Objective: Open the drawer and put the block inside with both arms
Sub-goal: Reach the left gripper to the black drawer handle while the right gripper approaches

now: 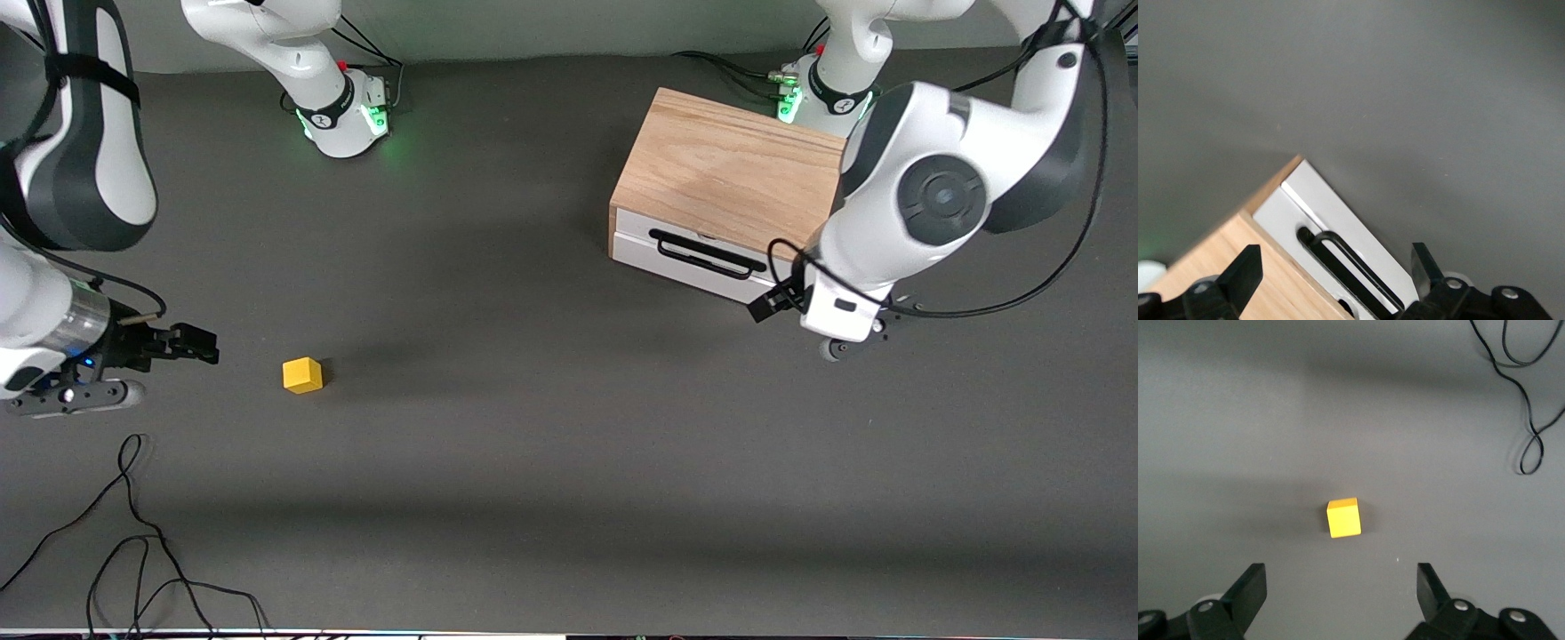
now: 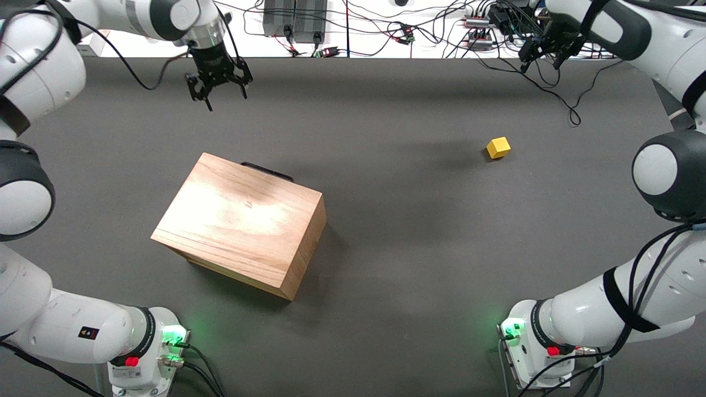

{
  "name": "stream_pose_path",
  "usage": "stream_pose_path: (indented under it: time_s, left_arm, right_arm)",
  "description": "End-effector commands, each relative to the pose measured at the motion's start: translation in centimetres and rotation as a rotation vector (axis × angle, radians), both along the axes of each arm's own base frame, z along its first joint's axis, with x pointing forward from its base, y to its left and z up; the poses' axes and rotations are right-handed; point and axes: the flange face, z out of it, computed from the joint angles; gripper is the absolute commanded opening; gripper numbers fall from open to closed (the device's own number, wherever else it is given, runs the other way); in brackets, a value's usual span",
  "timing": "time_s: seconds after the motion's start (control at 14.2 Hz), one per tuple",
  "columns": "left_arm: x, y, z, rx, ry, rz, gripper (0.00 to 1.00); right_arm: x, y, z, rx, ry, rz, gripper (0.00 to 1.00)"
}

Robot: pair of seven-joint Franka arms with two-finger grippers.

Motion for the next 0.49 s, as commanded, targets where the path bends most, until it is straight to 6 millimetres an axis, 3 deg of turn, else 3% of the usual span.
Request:
stream_pose_path:
  time_s: [0.0,0.21,0.42]
  left_arm:
    - [-0.8,-1.9,-2.6,0.088,0.062,0.2,0.99]
    - [-0.3,-2.3,-5.7,0.128,0.103,0.334,0.99]
    - [-1.1,-4.7,-7.9,0.163,0.123,0.365,0.99]
  right_arm:
    - [-0.5,-0.2,-3.5,0.003,-0.026,0.037,1.0]
    - [-0.9,-0.6,-4.9,0.003,-0.009,0.051,1.0]
    - [-1.4,-0.7,-6.0,0.004,0.011,0.056,1.0]
